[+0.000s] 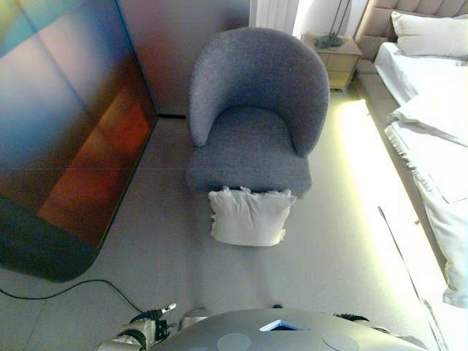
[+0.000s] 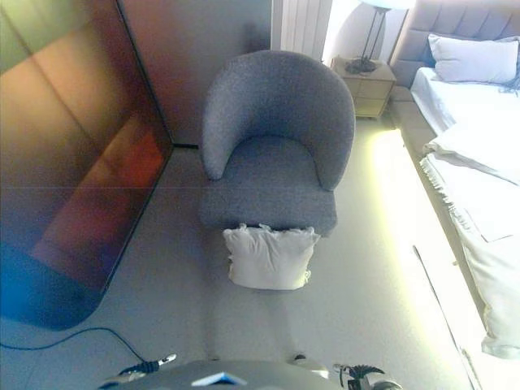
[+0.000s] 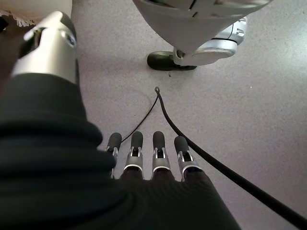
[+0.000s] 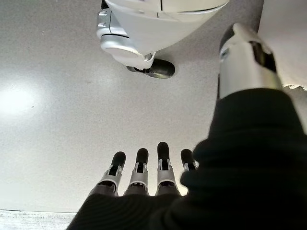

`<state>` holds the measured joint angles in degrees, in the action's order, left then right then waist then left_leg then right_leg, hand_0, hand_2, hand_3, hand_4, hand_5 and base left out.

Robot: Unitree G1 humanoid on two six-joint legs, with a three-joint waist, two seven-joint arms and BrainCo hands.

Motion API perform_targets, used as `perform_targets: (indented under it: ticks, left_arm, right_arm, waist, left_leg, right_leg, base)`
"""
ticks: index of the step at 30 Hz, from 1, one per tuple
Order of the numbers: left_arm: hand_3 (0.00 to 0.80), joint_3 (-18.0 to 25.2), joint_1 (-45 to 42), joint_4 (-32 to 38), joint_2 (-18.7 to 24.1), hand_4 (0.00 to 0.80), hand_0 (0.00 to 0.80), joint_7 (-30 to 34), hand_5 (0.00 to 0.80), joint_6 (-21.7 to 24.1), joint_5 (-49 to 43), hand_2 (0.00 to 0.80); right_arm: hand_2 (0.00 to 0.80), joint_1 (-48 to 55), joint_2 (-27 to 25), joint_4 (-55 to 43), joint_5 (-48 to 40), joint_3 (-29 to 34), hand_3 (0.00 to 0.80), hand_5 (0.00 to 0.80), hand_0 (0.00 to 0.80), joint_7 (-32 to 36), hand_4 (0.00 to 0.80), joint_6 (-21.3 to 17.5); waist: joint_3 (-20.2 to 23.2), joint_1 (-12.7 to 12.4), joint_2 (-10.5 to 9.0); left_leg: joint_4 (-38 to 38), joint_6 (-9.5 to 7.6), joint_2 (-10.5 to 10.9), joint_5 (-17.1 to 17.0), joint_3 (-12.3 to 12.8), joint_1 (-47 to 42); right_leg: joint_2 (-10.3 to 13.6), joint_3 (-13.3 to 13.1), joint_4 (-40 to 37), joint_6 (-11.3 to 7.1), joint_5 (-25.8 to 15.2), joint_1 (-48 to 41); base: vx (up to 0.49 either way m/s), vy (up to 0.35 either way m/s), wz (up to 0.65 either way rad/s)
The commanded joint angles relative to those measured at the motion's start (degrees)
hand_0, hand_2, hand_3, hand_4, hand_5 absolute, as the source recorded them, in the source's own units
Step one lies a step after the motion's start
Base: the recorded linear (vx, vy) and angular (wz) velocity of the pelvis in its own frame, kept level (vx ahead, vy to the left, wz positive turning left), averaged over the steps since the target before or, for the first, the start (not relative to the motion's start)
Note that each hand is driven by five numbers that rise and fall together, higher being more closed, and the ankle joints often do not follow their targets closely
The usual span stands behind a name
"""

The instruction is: Pick up the cushion and take it to the sofa

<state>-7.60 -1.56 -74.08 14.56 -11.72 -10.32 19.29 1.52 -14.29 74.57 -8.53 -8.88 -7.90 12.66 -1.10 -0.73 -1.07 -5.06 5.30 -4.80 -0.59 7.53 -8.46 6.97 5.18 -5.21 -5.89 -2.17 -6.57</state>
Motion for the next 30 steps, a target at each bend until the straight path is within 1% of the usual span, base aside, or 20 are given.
perform_targets:
  ticks: [1, 3, 5, 8, 14, 21, 25, 26, 27, 28, 30]
  left_arm:
    - [0.000, 1.76, 2.93, -3.08, -0.38, 0.000, 0.000, -1.28, 0.000, 0.19, -0.32, 0.000]
    - [0.000, 1.77, 3.35, -2.80, -0.18, 0.000, 0.000, -1.01, 0.000, 0.43, 0.37, 0.000]
    - [0.000, 1.67, 3.50, -2.61, -0.24, 0.000, 0.000, -0.60, 0.000, -0.98, 0.28, 0.000]
    - [0.000, 1.46, 3.79, -2.78, -0.16, 0.000, 0.000, -0.50, 0.000, -0.64, -0.08, 0.000]
    - [0.000, 1.19, 3.48, -2.90, -0.13, 0.000, 0.000, 0.31, 0.000, -0.40, -0.75, 0.000]
    - [0.000, 0.72, 3.11, -2.74, -0.41, 0.000, 0.000, -0.21, 0.000, -0.13, -1.60, 0.000]
    - [0.000, 0.91, 3.34, -2.54, -0.68, 0.000, 0.000, -0.49, 0.000, 0.50, -1.58, 0.000]
    - [0.000, 0.97, 3.57, -2.66, -0.73, 0.000, 0.000, -0.34, 0.000, 0.94, -1.34, 0.000]
    - [0.000, 0.93, 3.72, -2.61, -0.73, 0.000, 0.000, -0.04, 0.000, 1.13, -1.00, 0.000]
    - [0.000, 0.97, 3.88, -2.50, -0.84, 0.000, 0.000, 0.24, 0.000, 1.15, -0.54, 0.000]
    - [0.000, 0.96, 3.91, -2.38, -0.98, 0.000, 0.000, 0.93, 0.000, 1.22, 0.27, 0.000]
  right_arm:
    - [0.000, -3.04, -0.79, 2.90, 0.88, -1.03, 0.000, 0.000, 0.000, -0.01, 0.000, -0.87]
    - [0.000, -3.22, -0.96, 2.85, 0.88, -1.11, 0.000, 0.000, 0.000, 0.14, 0.000, -0.62]
    - [0.000, -3.29, -0.96, 2.93, 0.51, -1.17, 0.000, 0.000, 0.000, -0.10, 0.000, -0.50]
    - [0.000, -3.54, -1.03, 3.25, 0.38, -1.20, 0.000, 0.000, 0.000, -0.18, 0.000, -0.52]
    - [0.000, -3.70, -1.12, 3.21, -0.15, -1.28, 0.000, 0.000, 0.000, -0.50, 0.000, -0.74]
    - [0.000, -3.54, -1.10, 2.99, -0.30, -1.36, 0.000, 0.000, 0.000, 0.29, 0.000, -0.57]
    - [0.000, -4.23, -1.06, 2.99, -0.03, -1.63, 0.000, 0.000, 0.000, 0.19, 0.000, -0.63]
    - [0.000, -4.63, -1.17, 2.92, -0.02, -1.80, 0.000, 0.000, 0.000, 0.04, 0.000, -0.59]
    - [0.000, -5.02, -1.40, 2.78, -0.14, -1.92, 0.000, 0.000, 0.000, 0.02, 0.000, -0.47]
    - [0.000, -5.44, -1.78, 2.37, -0.23, -2.05, 0.000, 0.000, 0.000, -0.04, 0.000, -0.23]
    - [0.000, -5.99, -2.44, 1.95, -0.07, -2.21, 0.000, 0.000, 0.000, -0.10, 0.000, 0.32]
  waist:
    - [-1.51, 0.79, -0.79]
    - [-1.52, 0.72, -0.70]
    - [-1.44, 0.60, -0.59]
    - [-1.37, 0.47, -0.54]
    - [-1.44, 0.42, -0.56]
    - [-1.61, 0.48, -0.63]
    - [-2.72, 0.31, -1.37]
    - [-3.44, 0.15, -1.82]
    - [-4.10, -0.02, -2.04]
    - [-5.19, -0.27, -2.55]
    - [-6.58, -0.60, -2.66]
  left_leg:
    - [0.06, -4.61, 2.94, 4.89, 1.52, -0.34]
    - [0.06, -4.61, 2.86, 4.99, 1.59, -0.49]
    - [0.06, -4.60, 2.80, 5.01, 1.71, -0.51]
    - [0.06, -4.62, 2.74, 5.14, 1.68, -0.63]
    - [0.06, -4.46, 2.33, 5.17, 1.58, -0.96]
    - [0.48, -4.16, 1.71, 5.07, 1.26, -1.42]
    - [8.37, -3.64, 1.11, 6.78, 1.05, 1.29]
    - [13.15, -3.55, 1.03, 6.80, 0.54, 3.36]
    - [17.11, -3.32, 0.88, 6.00, 0.01, 5.46]
    - [24.61, -3.21, 0.25, 4.18, -0.43, 8.91]
    - [30.65, -3.38, -0.40, 3.06, -1.06, 13.02]
  right_leg:
    - [-1.20, 2.02, 0.21, 0.49, 1.93, -0.43]
    - [-1.12, 2.35, 0.21, 0.42, 2.03, -0.64]
    - [-1.09, 2.60, 0.21, 0.40, 2.14, -0.72]
    - [-1.15, 2.94, 0.21, 0.44, 2.36, -0.93]
    - [-1.66, 2.83, 0.21, 0.82, 2.80, -1.30]
    - [-2.46, 2.34, 0.25, 1.61, 3.43, -1.93]
    - [-2.26, 2.40, 2.41, 2.97, 4.05, -1.10]
    - [-2.11, 2.28, 3.61, 3.56, 4.35, -0.54]
    - [-2.12, 2.24, 4.43, 4.10, 4.53, -0.06]
    - [-1.92, 1.93, 5.55, 5.00, 4.71, 0.49]
    - [-1.95, 1.42, 6.99, 5.88, 4.97, 1.12]
  base:
    - [0.000, 0.000, 0.00]
    - [0.000, 0.000, 0.00]
    - [0.000, 0.000, 0.00]
    - [0.000, 0.000, 0.00]
    - [0.009, -0.052, 0.02]
    - [0.026, -0.100, 0.01]
    - [-0.012, -0.108, 0.01]
    - [-0.038, -0.097, 0.07]
    - [-0.070, -0.126, 0.06]
    - [-0.074, -0.108, 0.01]
    - [-0.047, -0.072, -0.09]
